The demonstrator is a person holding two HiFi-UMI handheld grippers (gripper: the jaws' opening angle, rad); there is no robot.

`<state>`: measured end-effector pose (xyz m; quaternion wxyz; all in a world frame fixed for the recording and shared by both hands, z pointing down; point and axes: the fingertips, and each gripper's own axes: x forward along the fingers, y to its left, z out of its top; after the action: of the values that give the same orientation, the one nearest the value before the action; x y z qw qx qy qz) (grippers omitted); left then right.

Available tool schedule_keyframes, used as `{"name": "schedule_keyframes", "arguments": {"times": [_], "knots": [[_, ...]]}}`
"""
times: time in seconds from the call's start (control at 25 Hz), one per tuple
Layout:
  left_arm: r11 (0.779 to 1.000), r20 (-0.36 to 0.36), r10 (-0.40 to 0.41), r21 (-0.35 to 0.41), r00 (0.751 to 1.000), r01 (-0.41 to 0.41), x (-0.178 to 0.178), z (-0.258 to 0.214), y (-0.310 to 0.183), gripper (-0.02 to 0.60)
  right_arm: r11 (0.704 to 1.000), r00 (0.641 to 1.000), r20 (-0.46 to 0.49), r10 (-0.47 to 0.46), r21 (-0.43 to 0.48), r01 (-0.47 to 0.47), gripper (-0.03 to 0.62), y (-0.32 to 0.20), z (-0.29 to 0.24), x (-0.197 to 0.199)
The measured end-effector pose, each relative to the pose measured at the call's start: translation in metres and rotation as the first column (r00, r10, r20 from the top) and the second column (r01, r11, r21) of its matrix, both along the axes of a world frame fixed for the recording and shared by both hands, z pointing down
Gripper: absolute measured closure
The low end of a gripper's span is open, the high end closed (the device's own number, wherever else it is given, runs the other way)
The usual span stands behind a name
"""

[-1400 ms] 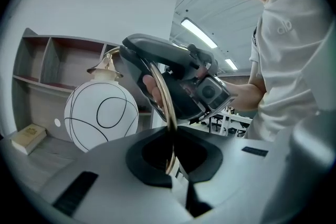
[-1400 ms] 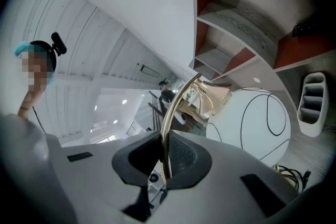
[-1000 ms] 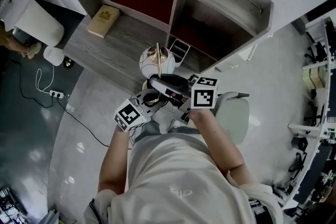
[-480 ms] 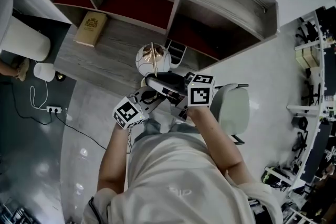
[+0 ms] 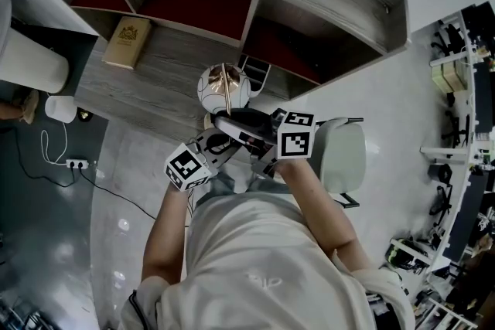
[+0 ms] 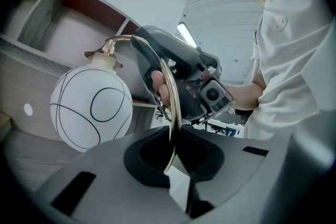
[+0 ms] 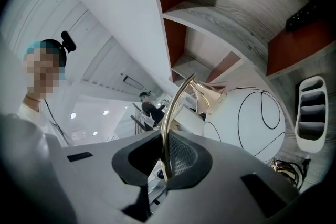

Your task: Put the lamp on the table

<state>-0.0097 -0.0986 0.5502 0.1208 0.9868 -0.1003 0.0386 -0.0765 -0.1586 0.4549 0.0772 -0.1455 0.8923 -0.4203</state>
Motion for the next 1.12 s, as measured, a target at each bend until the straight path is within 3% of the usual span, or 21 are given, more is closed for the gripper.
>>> {"name": "schedule_keyframes", "arguments": {"times": [0.6, 1.12], "knots": [[0.994, 0.038, -0.102, -0.029, 0.994, 0.103, 0.004, 0.015, 0.024, 0.542, 0.999, 0.999, 0.016, -0.044, 0.019, 0.044, 0.546, 0.038, 0.007, 0.002], [0.976, 0.046, -0.197, -0.086, 0.979, 0.200, 0.000, 0.017, 0.022, 0.524, 1.000, 0.999, 0.045, -0.008, 0.006, 0.008, 0.531, 0.038, 0.005, 0.005]]}}
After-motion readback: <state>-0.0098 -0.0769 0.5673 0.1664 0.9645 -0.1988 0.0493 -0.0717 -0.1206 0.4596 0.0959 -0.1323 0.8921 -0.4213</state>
